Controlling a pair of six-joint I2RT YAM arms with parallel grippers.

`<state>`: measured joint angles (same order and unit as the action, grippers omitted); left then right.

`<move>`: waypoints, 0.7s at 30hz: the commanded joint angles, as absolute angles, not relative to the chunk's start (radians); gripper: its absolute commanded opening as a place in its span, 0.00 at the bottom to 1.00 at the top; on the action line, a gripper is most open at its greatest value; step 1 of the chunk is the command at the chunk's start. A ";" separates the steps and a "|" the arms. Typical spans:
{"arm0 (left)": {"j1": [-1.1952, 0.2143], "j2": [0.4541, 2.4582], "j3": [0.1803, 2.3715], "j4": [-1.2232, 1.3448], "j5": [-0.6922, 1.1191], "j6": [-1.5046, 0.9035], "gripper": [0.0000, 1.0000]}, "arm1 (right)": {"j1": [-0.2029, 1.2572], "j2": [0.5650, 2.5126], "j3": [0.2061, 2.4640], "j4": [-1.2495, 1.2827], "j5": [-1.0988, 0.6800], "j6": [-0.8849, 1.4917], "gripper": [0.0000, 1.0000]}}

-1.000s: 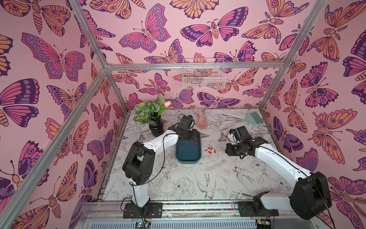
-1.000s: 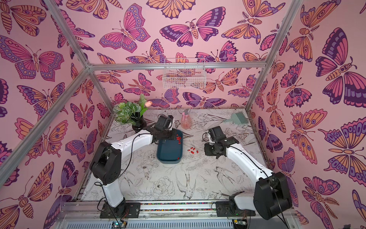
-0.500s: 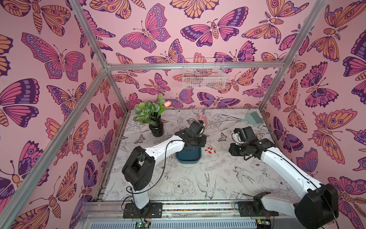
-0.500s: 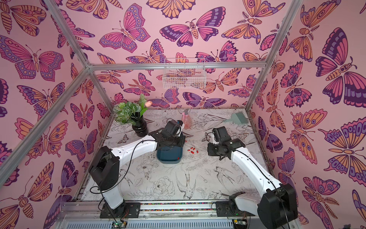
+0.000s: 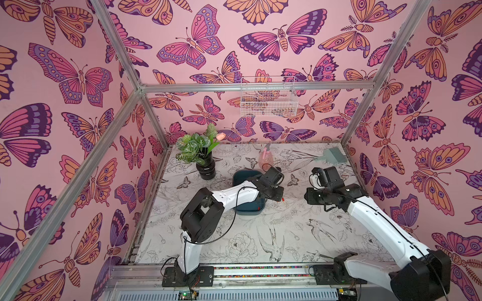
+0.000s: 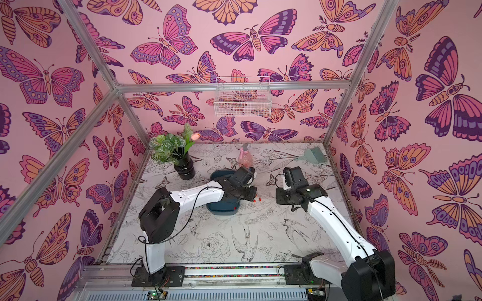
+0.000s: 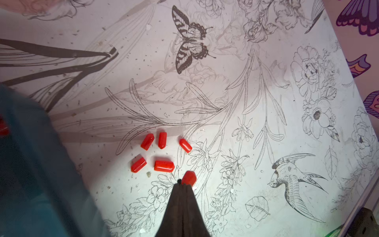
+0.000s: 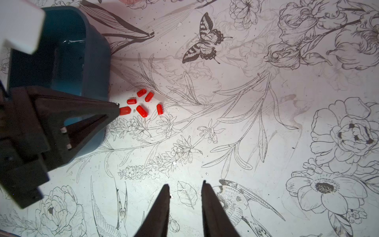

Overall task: Take the screw protection sleeves out of the storage box
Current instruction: Place the screw protection sleeve at the center of the board.

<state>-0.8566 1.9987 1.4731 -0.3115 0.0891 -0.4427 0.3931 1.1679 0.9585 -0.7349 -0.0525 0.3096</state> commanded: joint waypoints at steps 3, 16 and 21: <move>-0.868 2.066 1.532 -0.319 0.092 -0.453 0.00 | 0.382 1.146 0.941 -0.757 -0.041 0.311 0.31; -0.870 2.153 1.572 -0.334 0.088 -0.444 0.00 | 0.377 1.146 0.934 -0.750 -0.057 0.311 0.31; -0.870 2.179 1.584 -0.344 0.083 -0.439 0.00 | 0.376 1.143 0.933 -0.749 -0.060 0.310 0.31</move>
